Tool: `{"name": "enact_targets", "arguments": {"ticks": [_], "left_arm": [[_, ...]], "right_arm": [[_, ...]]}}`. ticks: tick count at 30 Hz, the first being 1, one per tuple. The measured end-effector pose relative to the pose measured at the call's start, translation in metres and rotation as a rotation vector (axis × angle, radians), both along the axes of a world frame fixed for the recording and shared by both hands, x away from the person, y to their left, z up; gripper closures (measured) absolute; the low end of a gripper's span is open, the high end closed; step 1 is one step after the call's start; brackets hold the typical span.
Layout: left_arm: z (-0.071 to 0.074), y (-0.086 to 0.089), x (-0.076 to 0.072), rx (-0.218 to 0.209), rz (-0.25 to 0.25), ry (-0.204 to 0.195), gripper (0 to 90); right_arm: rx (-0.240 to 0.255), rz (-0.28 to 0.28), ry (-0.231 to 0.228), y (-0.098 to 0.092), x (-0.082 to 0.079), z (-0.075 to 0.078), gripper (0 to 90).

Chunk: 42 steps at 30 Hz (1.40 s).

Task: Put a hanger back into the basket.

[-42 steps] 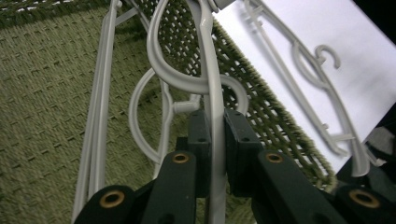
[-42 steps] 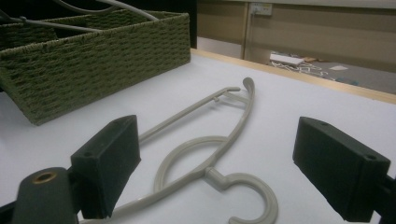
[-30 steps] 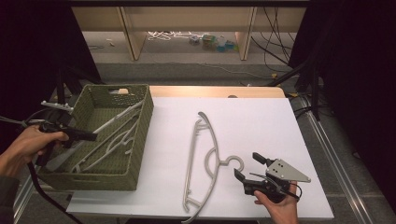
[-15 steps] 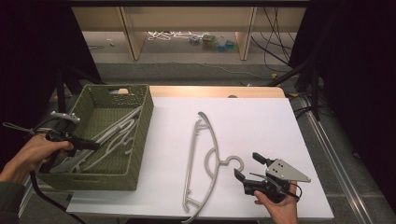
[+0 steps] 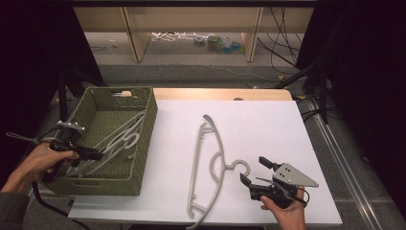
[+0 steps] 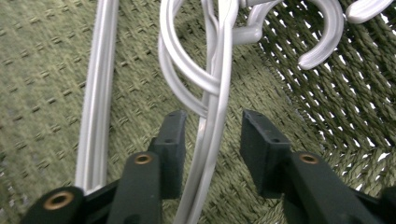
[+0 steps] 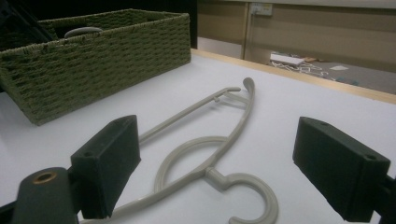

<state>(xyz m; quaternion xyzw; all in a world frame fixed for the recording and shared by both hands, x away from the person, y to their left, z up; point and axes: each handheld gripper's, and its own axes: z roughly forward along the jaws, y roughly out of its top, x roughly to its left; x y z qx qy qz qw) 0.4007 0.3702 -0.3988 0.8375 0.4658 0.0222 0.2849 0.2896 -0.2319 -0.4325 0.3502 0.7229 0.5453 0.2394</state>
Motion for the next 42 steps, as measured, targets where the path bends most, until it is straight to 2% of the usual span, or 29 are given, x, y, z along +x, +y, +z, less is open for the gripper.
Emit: {"name": "enact_targets", "arguments": {"ticks": [1, 3, 5, 8, 10, 12, 17, 19, 20, 22, 27, 34, 38, 42], "left_arm": [[0.001, 0.000, -0.001, -0.002, 0.005, -0.004, 57.1], [0.004, -0.002, -0.004, -0.034, 0.061, -0.020, 48.2], [0.010, -0.003, -0.006, -0.033, 0.068, -0.056, 43.0], [0.021, -0.009, -0.013, -0.092, 0.108, -0.116, 36.1], [0.029, -0.016, -0.017, -0.106, 0.097, -0.154, 34.0], [0.035, -0.023, -0.021, -0.113, 0.104, -0.174, 31.7], [0.050, -0.039, -0.029, -0.174, 0.153, -0.256, 25.9], [0.055, -0.047, -0.035, -0.200, 0.152, -0.295, 25.1], [0.058, -0.050, -0.037, -0.195, 0.146, -0.314, 25.3], [0.061, -0.058, -0.043, -0.232, 0.158, -0.346, 25.3], [0.067, -0.073, -0.054, -0.292, 0.170, -0.377, 25.0], [0.070, -0.096, -0.075, -0.358, 0.190, -0.461, 24.6], [0.070, -0.112, -0.087, -0.378, 0.172, -0.497, 22.8], [0.067, -0.131, -0.097, -0.398, 0.136, -0.496, 21.9]], "right_arm": [[0.001, 0.000, 0.000, 0.000, 0.000, 0.000, 15.6], [0.000, 0.000, 0.000, 0.000, 0.000, 0.000, 15.6], [0.000, -0.001, 0.000, 0.000, 0.000, 0.000, 15.6], [0.000, -0.002, 0.000, 0.000, 0.000, 0.000, 15.6], [0.001, 0.000, -0.001, 0.000, 0.000, 0.000, 15.6], [0.003, 0.001, 0.000, 0.000, 0.000, 0.000, 15.6], [0.001, 0.000, 0.000, 0.000, 0.000, 0.001, 15.6], [0.005, -0.004, -0.005, -0.001, 0.000, 0.000, 15.6], [0.004, -0.003, -0.004, -0.001, 0.000, 0.000, 15.6], [0.004, 0.002, -0.002, 0.000, 0.000, 0.000, 15.6], [0.002, 0.000, -0.001, -0.001, 0.000, 0.001, 15.6], [0.007, -0.003, -0.006, -0.001, 0.000, 0.000, 15.6], [-0.002, 0.000, -0.024, -0.001, 0.001, 0.001, 15.6], [-0.003, -0.002, -0.025, -0.001, 0.001, 0.000, 15.6]]}}
